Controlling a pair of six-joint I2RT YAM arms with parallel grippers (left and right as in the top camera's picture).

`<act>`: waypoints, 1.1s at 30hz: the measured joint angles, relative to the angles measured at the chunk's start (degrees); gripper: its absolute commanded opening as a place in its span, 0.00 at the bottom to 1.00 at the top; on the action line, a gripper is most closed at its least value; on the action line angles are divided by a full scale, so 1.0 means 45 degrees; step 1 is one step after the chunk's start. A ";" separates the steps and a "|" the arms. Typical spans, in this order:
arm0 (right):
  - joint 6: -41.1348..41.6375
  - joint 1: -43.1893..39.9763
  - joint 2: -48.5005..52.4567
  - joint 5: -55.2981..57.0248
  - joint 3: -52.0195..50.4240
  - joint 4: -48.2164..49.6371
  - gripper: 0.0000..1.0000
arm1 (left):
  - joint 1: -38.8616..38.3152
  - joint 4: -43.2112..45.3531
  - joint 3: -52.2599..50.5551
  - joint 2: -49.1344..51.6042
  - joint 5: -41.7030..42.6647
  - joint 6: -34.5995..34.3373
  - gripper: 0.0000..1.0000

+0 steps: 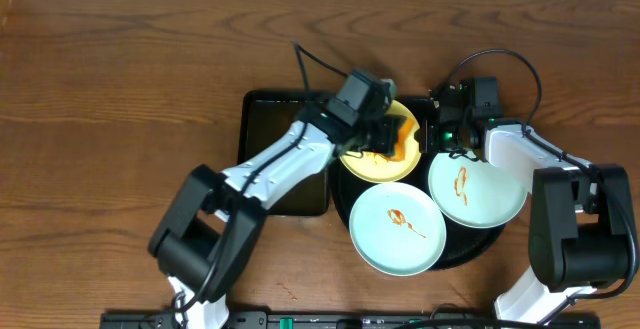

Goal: Clean dirty plates on tray and stack at the side
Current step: 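Wipe the yellow plate with the sponge in left gripper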

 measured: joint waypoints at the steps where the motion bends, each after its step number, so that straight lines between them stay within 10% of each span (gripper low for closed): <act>1: 0.0000 0.0000 0.0000 0.0000 0.0000 -0.0005 0.01 | -0.0165 0.0199 0.0000 0.0185 0.0005 -0.0097 0.08; 33: 0.0053 0.0073 0.0000 -0.0194 0.0058 -0.0282 0.01 | -0.0121 -0.2215 0.0384 0.0724 -0.4784 0.0039 0.07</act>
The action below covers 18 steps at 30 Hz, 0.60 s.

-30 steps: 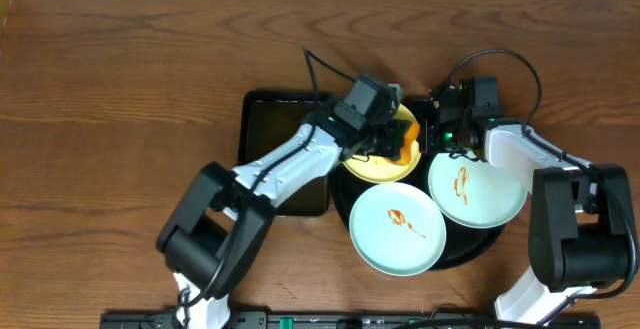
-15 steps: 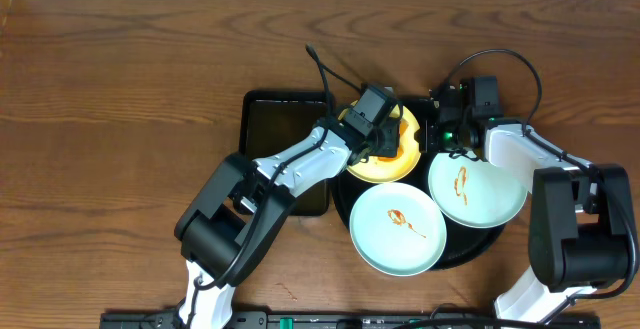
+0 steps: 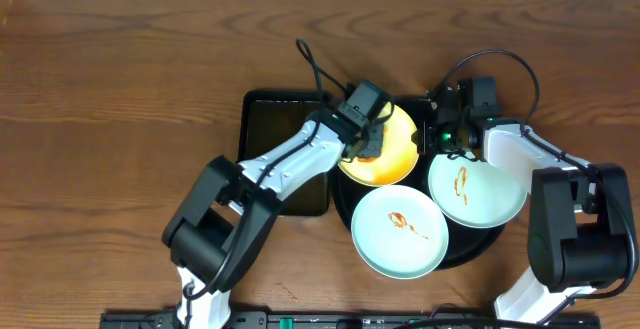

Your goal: Clean dirty plates on tray and stack at the side

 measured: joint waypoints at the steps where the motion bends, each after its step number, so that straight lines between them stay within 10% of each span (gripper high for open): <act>1: 0.0000 0.0000 0.0000 0.0005 0.0000 0.0000 0.01 | 0.0058 -0.0136 0.0000 -0.0073 -0.0063 0.0029 0.08; 18: 0.0029 0.0000 0.0010 0.0262 0.0000 0.0238 0.13 | 0.2550 -0.4192 -0.0194 -0.4182 -0.0704 0.0520 0.08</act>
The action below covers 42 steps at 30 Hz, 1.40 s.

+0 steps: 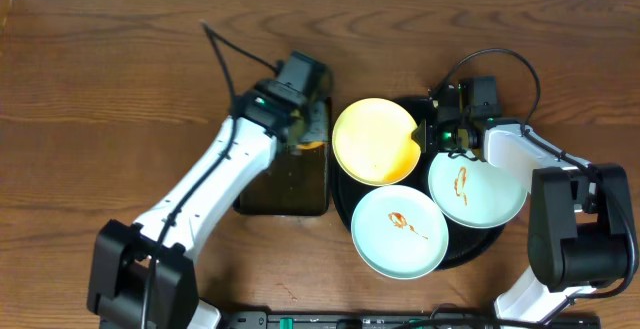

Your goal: Clean dirty plates on tray and stack at the side

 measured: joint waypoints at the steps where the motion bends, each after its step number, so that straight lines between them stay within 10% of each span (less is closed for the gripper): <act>1: 0.0000 0.0000 0.0000 0.0019 -0.0005 0.0000 0.10 | 0.0340 -0.0068 -0.0073 0.0000 0.0005 0.0000 0.07; 24: -0.1073 -0.0034 -0.3993 0.2725 -0.0141 -0.0534 0.01 | 0.1467 -0.0743 -0.0330 0.0000 -0.0049 0.0000 0.08; 42: -0.6339 0.6343 -0.5455 1.4460 -0.0146 -0.0092 0.01 | 0.1467 -0.0743 -0.0330 0.0000 -0.0568 0.0005 0.07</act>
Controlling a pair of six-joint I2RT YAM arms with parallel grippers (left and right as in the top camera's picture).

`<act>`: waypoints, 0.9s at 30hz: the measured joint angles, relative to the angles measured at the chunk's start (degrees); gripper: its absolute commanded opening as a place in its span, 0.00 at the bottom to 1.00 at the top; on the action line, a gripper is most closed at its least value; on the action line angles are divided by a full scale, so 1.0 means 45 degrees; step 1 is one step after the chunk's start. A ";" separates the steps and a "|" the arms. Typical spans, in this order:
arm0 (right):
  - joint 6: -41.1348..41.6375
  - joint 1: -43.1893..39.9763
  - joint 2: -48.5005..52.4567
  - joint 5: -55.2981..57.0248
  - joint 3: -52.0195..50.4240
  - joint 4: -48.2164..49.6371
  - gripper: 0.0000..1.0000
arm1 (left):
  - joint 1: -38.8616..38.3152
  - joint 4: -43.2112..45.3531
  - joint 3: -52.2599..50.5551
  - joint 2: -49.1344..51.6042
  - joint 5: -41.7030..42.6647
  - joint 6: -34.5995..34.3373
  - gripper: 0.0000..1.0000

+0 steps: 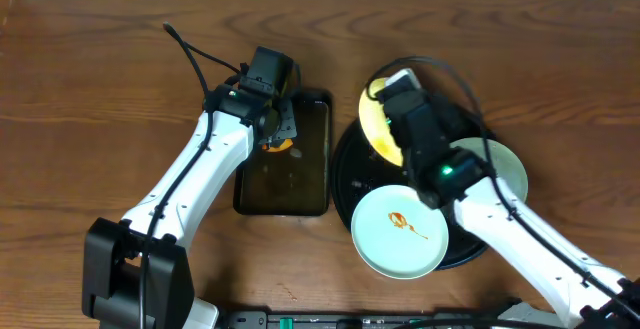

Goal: Clean dirty plates on tray and stack at the side
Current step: 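Lift yellow plate with right gripper and place it right of tray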

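Note:
A round black tray holds three plates. My right gripper is at the far rim of the yellow plate and looks shut on it, and its arm covers most of the plate. The pale green plate at the front bears an orange stain. A second pale green plate on the right is mostly hidden under the right arm. My left gripper is over the left part of the black rectangular tub, shut on an orange sponge.
The brown wooden table surrounds both containers. The tub stands directly left of the round tray, almost touching it. Cables trail from both wrists over the far part of the table.
My right arm now reaches across the round tray to the yellow plate's far rim, and the plate sits slightly farther back. My left gripper has shifted a little left over the tub with the sponge.
At first my left gripper pressed the orange sponge on the yellow plate, with the right gripper at the plate's right rim. Then the left arm was over the tub with the sponge, leaving the plate free of stain. Now my right arm lies over the yellow plate.

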 measured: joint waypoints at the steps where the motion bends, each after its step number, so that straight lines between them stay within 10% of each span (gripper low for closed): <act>1: -0.0223 0.0185 0.0000 0.0476 -0.0005 0.0199 0.01 | 0.0000 -0.0005 -0.0005 0.0000 0.0000 0.0000 0.08; 13: -0.1535 0.0806 0.0000 0.2671 -0.0005 0.0947 0.01 | 0.0000 0.0000 -0.0005 0.0000 0.0000 0.0000 0.07; 27: 0.5051 -0.5372 -0.0015 -0.2356 -0.0010 -0.0495 0.01 | 0.0000 0.0000 -0.0005 0.0000 -0.0005 0.0000 0.08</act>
